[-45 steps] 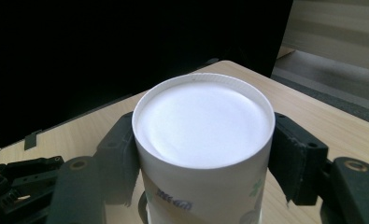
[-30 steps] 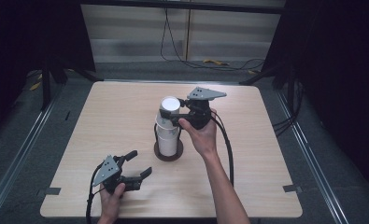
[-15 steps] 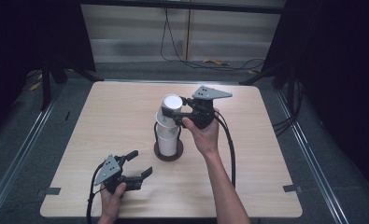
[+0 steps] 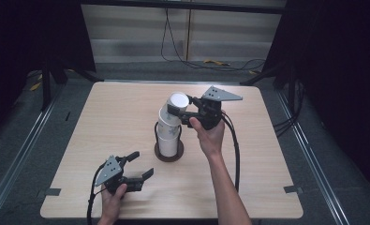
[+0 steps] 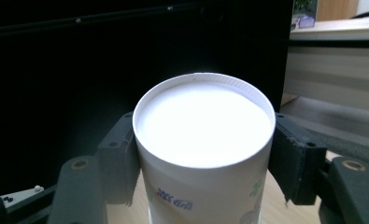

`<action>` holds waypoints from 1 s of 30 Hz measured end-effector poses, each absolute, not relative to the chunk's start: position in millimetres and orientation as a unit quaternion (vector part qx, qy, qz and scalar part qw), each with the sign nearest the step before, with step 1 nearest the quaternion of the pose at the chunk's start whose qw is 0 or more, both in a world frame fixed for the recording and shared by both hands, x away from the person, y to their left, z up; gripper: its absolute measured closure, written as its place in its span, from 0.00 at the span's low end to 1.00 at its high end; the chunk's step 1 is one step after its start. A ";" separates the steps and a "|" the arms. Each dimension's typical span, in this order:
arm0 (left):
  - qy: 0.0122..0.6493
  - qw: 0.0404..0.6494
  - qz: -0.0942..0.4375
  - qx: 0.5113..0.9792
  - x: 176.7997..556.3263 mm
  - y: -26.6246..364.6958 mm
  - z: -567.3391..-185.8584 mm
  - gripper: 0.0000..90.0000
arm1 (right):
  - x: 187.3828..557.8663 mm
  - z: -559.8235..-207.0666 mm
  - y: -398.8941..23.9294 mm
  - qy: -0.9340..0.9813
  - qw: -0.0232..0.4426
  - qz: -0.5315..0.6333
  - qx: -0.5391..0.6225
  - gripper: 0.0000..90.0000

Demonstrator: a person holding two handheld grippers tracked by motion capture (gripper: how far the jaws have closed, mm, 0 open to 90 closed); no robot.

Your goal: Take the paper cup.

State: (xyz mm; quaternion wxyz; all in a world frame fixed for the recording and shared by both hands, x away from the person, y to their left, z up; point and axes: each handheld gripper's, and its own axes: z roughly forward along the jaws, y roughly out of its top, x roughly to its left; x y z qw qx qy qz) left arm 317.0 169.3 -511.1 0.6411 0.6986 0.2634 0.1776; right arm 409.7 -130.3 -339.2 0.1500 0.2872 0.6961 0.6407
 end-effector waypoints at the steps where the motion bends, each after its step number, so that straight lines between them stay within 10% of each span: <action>1: 0.266 0.640 0.177 0.698 316.9 169.3 -511.0 0.18 | 408.7 -338.3 -131.5 0.695 0.152 0.641 0.288 0.37; 30: 0.282 0.637 0.155 0.700 320.1 167.3 -510.3 0.17 | 366.6 -341.2 -181.9 0.685 0.155 0.642 0.308 0.38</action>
